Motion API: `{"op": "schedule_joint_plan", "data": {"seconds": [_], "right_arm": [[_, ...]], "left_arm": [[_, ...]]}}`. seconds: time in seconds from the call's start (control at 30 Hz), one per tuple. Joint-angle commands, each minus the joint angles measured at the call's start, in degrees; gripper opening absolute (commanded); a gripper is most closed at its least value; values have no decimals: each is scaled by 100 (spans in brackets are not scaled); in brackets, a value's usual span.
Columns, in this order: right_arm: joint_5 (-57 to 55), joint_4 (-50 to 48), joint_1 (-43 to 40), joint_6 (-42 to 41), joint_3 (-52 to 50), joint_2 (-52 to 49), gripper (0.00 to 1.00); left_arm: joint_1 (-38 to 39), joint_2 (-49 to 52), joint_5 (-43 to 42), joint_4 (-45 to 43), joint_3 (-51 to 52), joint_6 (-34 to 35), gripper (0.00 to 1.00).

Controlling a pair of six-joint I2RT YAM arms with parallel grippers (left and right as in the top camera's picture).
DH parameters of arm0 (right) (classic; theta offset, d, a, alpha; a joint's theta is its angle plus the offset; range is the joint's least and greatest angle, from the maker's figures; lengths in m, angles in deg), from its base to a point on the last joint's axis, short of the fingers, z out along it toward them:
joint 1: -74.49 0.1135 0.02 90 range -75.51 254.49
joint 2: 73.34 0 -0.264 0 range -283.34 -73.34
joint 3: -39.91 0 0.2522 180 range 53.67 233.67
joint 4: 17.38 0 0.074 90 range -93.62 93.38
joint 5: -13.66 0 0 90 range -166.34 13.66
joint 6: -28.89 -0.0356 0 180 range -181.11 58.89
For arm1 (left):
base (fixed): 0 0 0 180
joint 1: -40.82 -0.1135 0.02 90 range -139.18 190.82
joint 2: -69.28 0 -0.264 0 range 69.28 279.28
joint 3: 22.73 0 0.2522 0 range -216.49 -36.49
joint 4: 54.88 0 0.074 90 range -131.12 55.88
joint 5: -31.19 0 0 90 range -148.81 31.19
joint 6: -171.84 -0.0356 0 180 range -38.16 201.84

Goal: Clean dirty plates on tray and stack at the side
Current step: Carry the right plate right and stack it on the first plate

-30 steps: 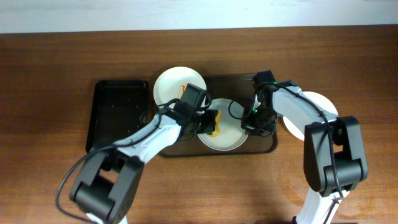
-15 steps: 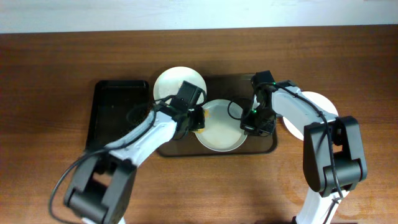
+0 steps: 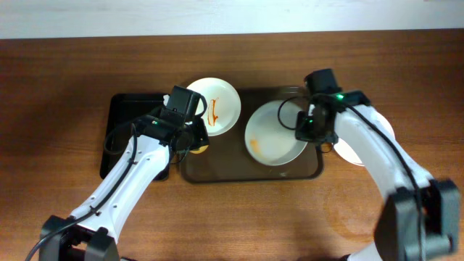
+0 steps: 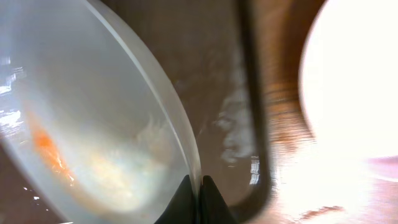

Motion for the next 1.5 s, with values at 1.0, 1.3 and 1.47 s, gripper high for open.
{"op": "schedule_joint_plan", "data": {"seconds": [1.0, 1.3, 1.47], "right_arm": [[-1947, 79, -588, -522, 170, 1322, 4], [-538, 151, -3381, -501, 15, 623, 4], [190, -9, -3458, 33, 15, 155, 28]], "left_arm": [[-31, -50, 291, -39, -15, -94, 0], [-31, -50, 293, -39, -15, -94, 0], [-31, -50, 295, -39, -15, -94, 0]]}}
